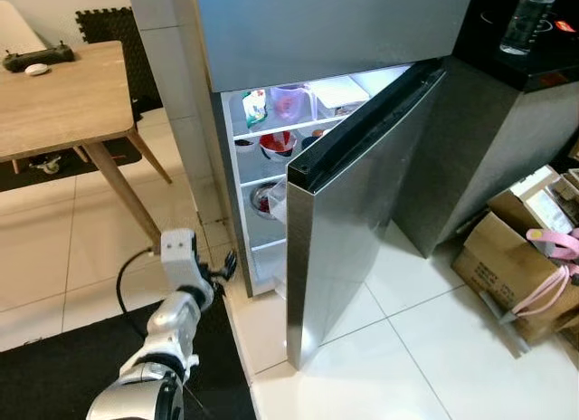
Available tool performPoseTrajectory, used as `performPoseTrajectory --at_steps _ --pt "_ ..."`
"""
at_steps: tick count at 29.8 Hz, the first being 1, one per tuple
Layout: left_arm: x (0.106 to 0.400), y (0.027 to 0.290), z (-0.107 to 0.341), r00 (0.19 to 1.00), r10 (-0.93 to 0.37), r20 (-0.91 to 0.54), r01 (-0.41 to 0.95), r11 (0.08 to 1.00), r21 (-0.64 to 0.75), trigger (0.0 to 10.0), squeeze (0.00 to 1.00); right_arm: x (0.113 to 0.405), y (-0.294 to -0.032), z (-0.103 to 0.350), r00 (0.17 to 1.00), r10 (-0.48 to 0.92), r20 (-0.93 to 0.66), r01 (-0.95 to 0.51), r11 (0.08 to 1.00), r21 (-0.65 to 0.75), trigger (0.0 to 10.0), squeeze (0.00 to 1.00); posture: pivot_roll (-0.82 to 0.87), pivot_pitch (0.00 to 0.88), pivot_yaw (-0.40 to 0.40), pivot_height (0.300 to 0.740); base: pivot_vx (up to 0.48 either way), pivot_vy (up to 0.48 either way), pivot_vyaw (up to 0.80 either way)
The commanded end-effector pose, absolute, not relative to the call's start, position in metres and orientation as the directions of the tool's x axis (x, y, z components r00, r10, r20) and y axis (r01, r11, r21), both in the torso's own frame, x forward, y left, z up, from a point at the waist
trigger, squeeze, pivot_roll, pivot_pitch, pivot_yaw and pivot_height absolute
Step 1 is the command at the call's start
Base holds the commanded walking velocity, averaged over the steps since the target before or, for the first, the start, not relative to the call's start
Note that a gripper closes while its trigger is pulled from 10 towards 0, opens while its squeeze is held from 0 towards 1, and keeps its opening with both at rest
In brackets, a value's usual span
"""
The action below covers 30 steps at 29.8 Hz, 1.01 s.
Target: Restocking fridge
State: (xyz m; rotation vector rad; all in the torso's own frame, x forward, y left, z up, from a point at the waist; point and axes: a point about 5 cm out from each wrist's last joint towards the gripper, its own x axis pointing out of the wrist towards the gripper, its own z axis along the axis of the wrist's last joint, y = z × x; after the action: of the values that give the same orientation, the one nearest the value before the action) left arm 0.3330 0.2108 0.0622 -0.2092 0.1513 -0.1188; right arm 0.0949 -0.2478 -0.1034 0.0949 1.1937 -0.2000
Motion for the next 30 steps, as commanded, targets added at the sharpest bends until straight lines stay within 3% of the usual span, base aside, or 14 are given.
performPoseTrajectory --at_steps 1,7,15,17,23,24,26,27,28,30 --pt "0.343 0.21 0.079 0.988 -0.142 -0.065 0.125 0.967 -0.223 10.0 0.0 0.095 -0.253 -0.102 0.362 -0.121 -0.924 0.23 0.973 -0.037 10.0 0.0 -0.14 0.013 0.015 0.74 0.0 0.0 0.0" --pt "0.368 0.19 0.129 0.957 -0.263 0.119 0.282 0.942 -0.183 10.0 0.0 0.094 -0.251 -0.103 0.361 -0.119 -0.925 0.234 0.972 -0.034 10.0 0.0 -0.15 0.013 0.019 0.74 0.0 0.0 0.0" --pt "0.377 0.177 0.15 0.934 -0.298 0.195 0.33 0.93 -0.159 10.0 0.0 0.094 -0.25 -0.103 0.365 -0.118 -0.924 0.236 0.971 -0.031 10.0 0.0 -0.14 0.013 0.02 0.74 0.0 0.0 0.0" --pt "0.377 0.165 0.15 0.909 -0.364 0.201 0.401 0.897 -0.186 10.0 0.0 0.093 -0.25 -0.103 0.363 -0.119 -0.924 0.236 0.971 -0.032 10.0 0.0 -0.15 0.012 0.021 0.74 0.0 0.0 0.0" --pt "0.363 0.115 0.133 0.745 -0.642 0.18 0.666 0.703 -0.249 10.0 0.0 0.093 -0.251 -0.103 0.36 -0.124 -0.924 0.235 0.971 -0.039 10.0 0.0 -0.15 0.012 0.021 0.74 0.0 0.0 0.0" --pt "0.363 0.115 0.133 0.745 -0.642 0.18 0.666 0.703 -0.249 10.0 0.0 0.093 -0.251 -0.103 0.36 -0.124 -0.924 0.235 0.971 -0.039 10.0 0.0 -0.15 0.012 0.021 0.74 0.0 0.0 0.0" --pt "0.347 0.086 0.124 0.603 -0.777 0.181 0.79 0.549 -0.273 10.0 0.0 0.092 -0.251 -0.103 0.359 -0.127 -0.925 0.237 0.971 -0.041 10.0 0.0 -0.15 0.012 0.021 0.74 0.0 0.0 0.0" --pt "0.347 0.086 0.124 0.603 -0.777 0.181 0.79 0.549 -0.273 10.0 0.0 0.092 -0.251 -0.103 0.359 -0.127 -0.925 0.237 0.971 -0.041 10.0 0.0 -0.15 0.012 0.021 0.74 0.0 0.0 0.0" --pt "0.332 0.062 0.118 0.476 -0.861 0.179 0.863 0.42 -0.28 10.0 0.0 0.092 -0.251 -0.103 0.358 -0.128 -0.925 0.238 0.97 -0.042 10.0 0.0 -0.15 0.012 0.021 0.74 0.0 0.0 0.0" --pt "0.327 0.056 0.116 0.438 -0.882 0.175 0.881 0.383 -0.278 10.0 0.0 0.092 -0.251 -0.103 0.358 -0.128 -0.925 0.239 0.97 -0.042 10.0 0.0 -0.15 0.012 0.021 0.74 0.0 0.0 0.0"
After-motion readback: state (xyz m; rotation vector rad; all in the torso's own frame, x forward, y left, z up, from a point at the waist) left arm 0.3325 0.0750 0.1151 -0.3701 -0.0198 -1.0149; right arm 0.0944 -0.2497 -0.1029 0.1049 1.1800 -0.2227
